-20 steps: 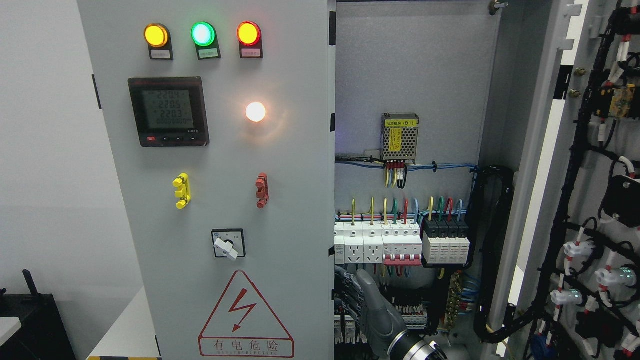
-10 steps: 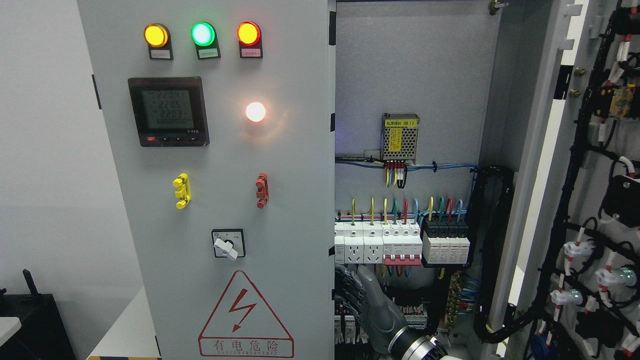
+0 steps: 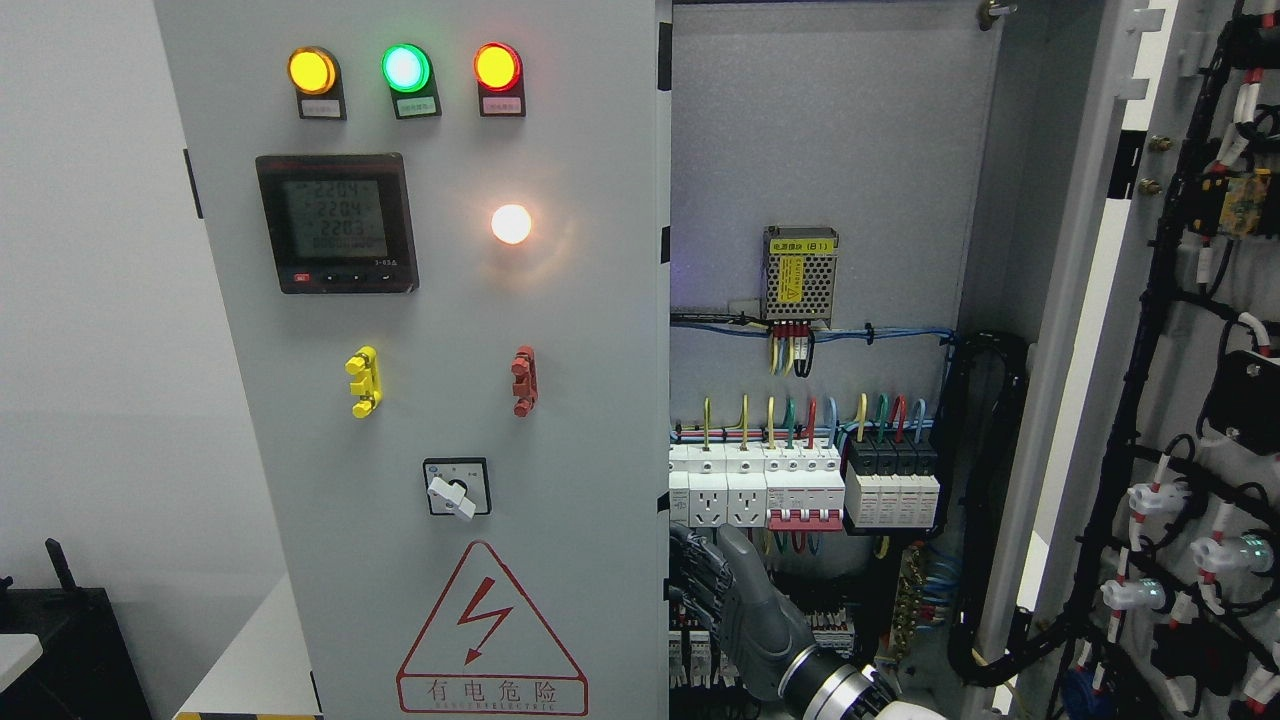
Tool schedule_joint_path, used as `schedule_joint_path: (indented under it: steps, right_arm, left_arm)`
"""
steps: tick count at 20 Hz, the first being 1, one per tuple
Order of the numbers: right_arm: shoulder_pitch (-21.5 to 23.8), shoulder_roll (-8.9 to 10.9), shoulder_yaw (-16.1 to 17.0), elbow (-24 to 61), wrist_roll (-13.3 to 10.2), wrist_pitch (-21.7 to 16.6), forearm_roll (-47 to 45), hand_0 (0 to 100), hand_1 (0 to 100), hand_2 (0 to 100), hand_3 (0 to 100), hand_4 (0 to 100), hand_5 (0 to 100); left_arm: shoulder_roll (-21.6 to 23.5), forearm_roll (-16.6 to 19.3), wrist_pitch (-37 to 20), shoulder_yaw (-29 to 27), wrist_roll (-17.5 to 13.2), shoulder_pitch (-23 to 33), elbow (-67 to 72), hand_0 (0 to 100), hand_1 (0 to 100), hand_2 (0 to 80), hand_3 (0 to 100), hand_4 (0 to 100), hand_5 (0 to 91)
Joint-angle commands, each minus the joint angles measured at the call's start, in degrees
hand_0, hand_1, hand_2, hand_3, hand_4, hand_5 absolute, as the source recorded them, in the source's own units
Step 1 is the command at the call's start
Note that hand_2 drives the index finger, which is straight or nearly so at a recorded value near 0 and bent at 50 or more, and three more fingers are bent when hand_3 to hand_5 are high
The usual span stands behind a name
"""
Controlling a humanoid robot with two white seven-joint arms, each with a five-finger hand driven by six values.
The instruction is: Open door with both hands
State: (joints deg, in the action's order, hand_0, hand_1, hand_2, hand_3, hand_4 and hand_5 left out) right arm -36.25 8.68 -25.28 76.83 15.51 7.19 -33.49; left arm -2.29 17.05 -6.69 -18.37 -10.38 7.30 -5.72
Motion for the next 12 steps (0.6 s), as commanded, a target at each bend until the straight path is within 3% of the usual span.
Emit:
schedule_joint_path:
  steps: [1, 5, 8, 12]
  right_arm:
    - [-0.23, 1.07, -0.21, -0.19, 0.31, 0.02, -0.35, 0, 0, 0, 0, 0, 0]
    - [-0.23, 1.25, -0.39, 0.07, 0.40, 0.72, -0.43, 0, 0, 0, 0, 0, 0]
    - [-0.23, 1.34, -0.39, 0.16, 2.24, 0.90, -0.44, 0, 0, 0, 0, 0, 0]
    - [-0.23, 1.34, -0.39, 0.07, 2.77, 1.60, -0.44, 0, 0, 0, 0, 0, 0]
  left_arm:
    - [0.00, 0.00, 0.01, 0.00, 0.01, 0.00, 0.00, 0, 0, 0.0, 0, 3, 0.0]
    - [0.00, 0.00, 0.01, 0.00, 0.01, 0.00, 0.00, 0, 0, 0.0, 0, 3, 0.0]
    - [0.00, 0.00, 0.01, 0.00, 0.01, 0.00, 0.00, 0, 0, 0.0, 0, 3, 0.0]
    - [0.00, 0.00, 0.01, 0.00, 0.01, 0.00, 0.00, 0, 0, 0.0, 0, 3, 0.0]
